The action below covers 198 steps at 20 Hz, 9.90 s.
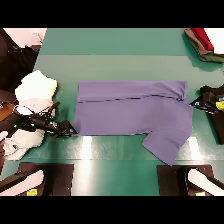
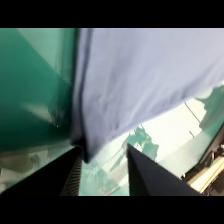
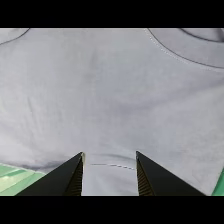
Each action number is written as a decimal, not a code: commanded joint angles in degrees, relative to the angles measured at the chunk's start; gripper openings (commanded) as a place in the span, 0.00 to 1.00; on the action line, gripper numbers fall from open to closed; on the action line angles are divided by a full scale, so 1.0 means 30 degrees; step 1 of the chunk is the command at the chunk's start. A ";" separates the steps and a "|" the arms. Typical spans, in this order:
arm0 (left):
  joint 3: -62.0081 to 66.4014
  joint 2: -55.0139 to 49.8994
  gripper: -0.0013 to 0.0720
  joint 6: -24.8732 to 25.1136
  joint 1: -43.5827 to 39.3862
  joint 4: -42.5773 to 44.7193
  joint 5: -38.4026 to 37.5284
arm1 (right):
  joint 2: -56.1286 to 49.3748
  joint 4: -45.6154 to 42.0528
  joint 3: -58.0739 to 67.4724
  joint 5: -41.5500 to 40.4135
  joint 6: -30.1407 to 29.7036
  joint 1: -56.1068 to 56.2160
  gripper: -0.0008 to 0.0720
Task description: Fold the shirts.
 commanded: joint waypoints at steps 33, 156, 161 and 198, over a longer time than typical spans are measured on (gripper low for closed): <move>0.3672 0.3541 0.05 -0.0109 0.0015 0.2426 -0.1814 | 0.6309 -0.4422 -0.9428 0.1778 0.3847 0.3745 0.03; 2.7168 -0.8276 0.05 -0.2965 -0.1384 0.3279 -0.4248 | -1.1089 0.7235 0.5187 -0.5603 0.0044 1.0236 0.97; 2.7081 -0.8276 0.05 -0.2929 -0.1384 0.3147 -0.4065 | -1.3508 0.7592 0.7198 -0.5479 0.0022 1.2050 0.97; 2.7081 -0.8276 0.05 -0.2943 -1.0418 0.2659 0.0073 | -0.7242 0.3082 1.1650 -0.4437 0.0590 -0.6033 0.03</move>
